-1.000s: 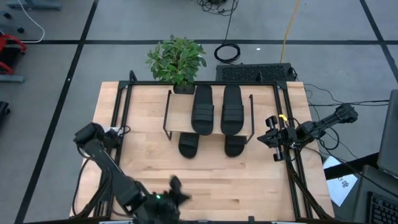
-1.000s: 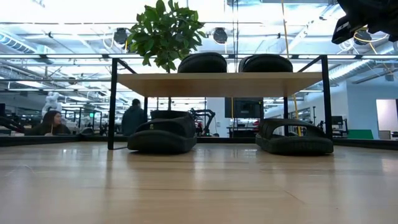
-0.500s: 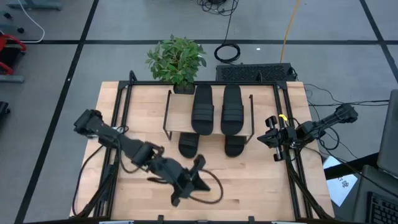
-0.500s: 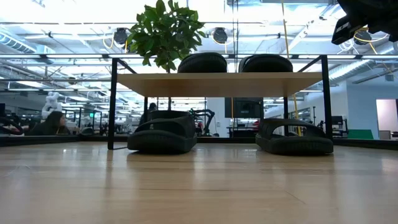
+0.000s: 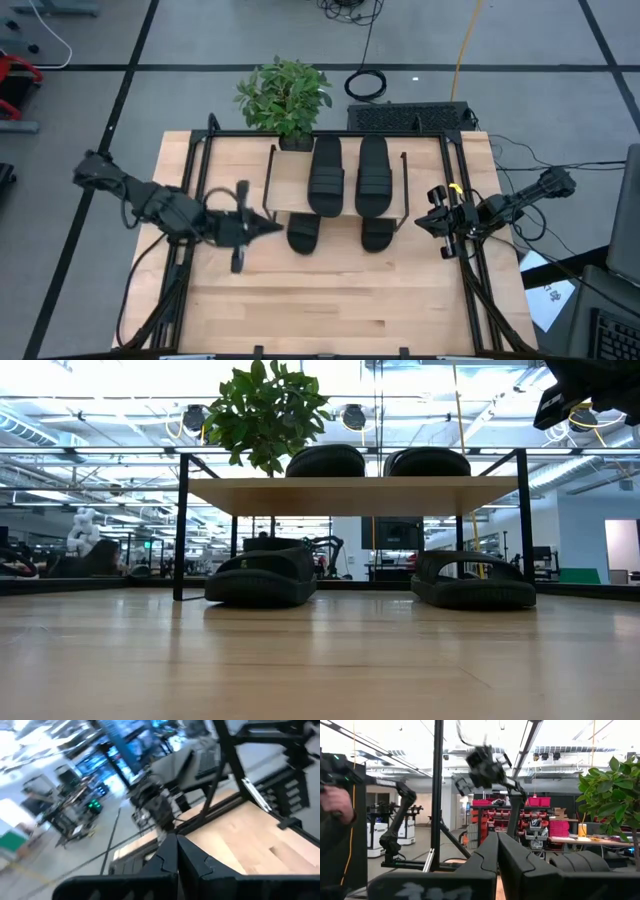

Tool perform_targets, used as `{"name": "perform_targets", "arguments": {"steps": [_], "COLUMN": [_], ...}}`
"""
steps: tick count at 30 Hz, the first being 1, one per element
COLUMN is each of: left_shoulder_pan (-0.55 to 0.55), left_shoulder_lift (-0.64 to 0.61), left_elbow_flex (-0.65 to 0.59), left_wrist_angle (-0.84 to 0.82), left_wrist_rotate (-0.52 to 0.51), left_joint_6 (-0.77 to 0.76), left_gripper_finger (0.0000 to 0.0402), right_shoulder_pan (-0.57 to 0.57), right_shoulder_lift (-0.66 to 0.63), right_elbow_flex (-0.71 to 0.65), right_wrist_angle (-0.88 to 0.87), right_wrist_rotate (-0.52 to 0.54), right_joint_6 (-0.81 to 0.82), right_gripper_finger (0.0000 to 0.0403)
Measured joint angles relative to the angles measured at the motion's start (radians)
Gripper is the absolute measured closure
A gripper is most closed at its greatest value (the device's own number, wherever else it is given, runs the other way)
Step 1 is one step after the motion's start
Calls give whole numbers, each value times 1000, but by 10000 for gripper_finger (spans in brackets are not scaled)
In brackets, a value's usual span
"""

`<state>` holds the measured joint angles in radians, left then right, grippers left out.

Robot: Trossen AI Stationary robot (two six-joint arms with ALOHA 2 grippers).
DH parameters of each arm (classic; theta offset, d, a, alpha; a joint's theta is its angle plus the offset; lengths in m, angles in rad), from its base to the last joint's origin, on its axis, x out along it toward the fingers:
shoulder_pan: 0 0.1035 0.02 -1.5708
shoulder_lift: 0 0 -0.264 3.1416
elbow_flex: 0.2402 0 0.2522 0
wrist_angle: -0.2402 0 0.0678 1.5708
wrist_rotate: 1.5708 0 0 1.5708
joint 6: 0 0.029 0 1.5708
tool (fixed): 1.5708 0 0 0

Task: Pick and place slides into the shelf
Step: Adjust the shelf

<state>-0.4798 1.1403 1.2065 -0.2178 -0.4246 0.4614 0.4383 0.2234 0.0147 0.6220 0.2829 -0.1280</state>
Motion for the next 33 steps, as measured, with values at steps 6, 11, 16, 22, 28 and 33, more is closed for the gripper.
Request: {"name": "perform_targets", "arguments": {"steps": [6, 11, 16, 22, 28, 33], "left_shoulder_pan": [-55, -96, -188, -207, -197, -163], "left_shoulder_lift": [-224, -270, -283, -341, -462, -542], "left_elbow_flex": [-406, -588, -731, -945, -1098, -1138], "left_wrist_angle": [315, 345, 467, 653, 767, 763], "left_wrist_rotate": [-166, -263, -389, -400, -509, -758], "left_joint_6": [-48, -159, -141, -131, -126, -169], "left_gripper_finger": [402, 402, 402, 402, 402, 401], "right_shoulder_pan": [0, 0, 0, 0, 0, 0], "right_shoulder_lift": [0, 6, 14, 69, 151, 192], "right_elbow_flex": [0, 0, 0, 18, 48, 55], "right_wrist_angle": [-2, -1, 26, 19, 18, 18], "right_wrist_rotate": [0, -77, -102, 33, 102, 380], "right_joint_6": [2, 14, -25, -60, -117, -176], "right_gripper_finger": [403, 403, 403, 403, 403, 403]}}
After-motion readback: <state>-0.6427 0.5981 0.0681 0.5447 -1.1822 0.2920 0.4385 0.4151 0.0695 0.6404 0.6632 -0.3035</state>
